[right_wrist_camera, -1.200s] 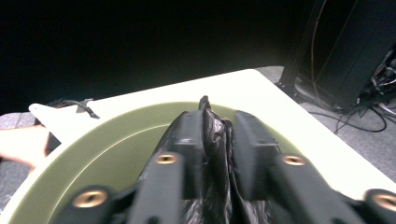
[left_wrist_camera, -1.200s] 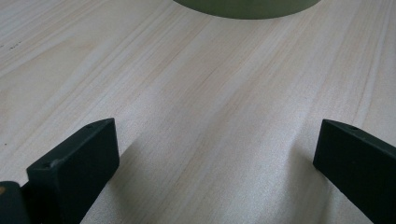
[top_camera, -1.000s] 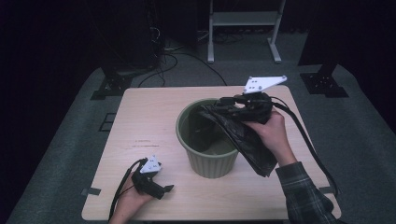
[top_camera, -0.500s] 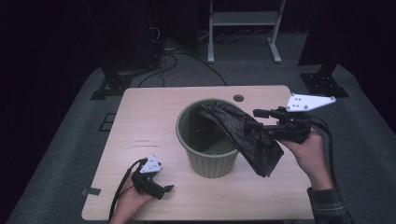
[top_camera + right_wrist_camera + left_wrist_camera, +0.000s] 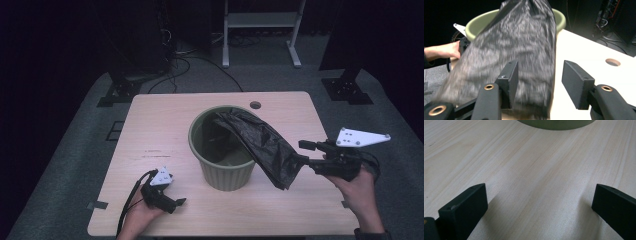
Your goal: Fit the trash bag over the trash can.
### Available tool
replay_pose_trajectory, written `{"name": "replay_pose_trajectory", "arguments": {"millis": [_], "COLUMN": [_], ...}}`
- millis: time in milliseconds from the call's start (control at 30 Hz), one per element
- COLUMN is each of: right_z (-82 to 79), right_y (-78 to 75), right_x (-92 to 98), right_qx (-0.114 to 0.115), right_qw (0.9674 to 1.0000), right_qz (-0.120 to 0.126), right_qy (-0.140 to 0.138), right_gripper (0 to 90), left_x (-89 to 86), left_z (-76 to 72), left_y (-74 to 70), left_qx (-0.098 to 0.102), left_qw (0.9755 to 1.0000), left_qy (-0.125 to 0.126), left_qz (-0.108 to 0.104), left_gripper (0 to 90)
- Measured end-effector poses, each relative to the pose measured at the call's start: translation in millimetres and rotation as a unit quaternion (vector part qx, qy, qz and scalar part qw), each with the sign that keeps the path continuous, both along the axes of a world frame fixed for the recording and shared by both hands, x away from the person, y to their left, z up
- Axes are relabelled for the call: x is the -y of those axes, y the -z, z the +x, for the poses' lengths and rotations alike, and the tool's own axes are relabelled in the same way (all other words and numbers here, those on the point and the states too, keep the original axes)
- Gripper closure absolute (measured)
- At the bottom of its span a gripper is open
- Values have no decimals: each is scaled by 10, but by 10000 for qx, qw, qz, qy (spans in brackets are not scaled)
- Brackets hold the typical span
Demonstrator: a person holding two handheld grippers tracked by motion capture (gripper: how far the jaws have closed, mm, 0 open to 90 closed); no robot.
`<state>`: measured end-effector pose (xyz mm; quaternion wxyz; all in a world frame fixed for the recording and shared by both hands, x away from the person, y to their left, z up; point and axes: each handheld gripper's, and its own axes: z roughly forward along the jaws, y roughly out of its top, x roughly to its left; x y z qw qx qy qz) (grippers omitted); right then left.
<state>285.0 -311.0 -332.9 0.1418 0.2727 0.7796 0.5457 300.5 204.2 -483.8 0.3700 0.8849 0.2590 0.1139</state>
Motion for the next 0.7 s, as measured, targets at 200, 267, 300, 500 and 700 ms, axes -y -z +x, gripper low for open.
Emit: {"name": "replay_pose_trajectory", "arguments": {"millis": [200,267,300,500,700], "right_z": [-153,-176,-176,-130,-75], "right_y": [179,282,314,443,456], "right_x": [204,263,275,255,149], "right_qx": [-121,-221,-253,-379,-359], "right_qw": [9998,9994,9994,9990,9985], "right_qz": [26,37,72,178,351], "right_qy": [182,245,241,147,-215], "right_gripper": [427,411,410,417,800], "left_x": [0,2,1,0,0], "left_z": [0,-1,-1,1,-2], "left_y": [0,2,1,1,-1], "left_qx": [1,-2,-1,3,1], "left_qw": [10000,10000,10000,10000,10000], "left_qy": [0,-12,-10,-1,17], "left_qz": [1,-20,-13,-3,-6], "left_gripper": [0,0,0,0,0]}}
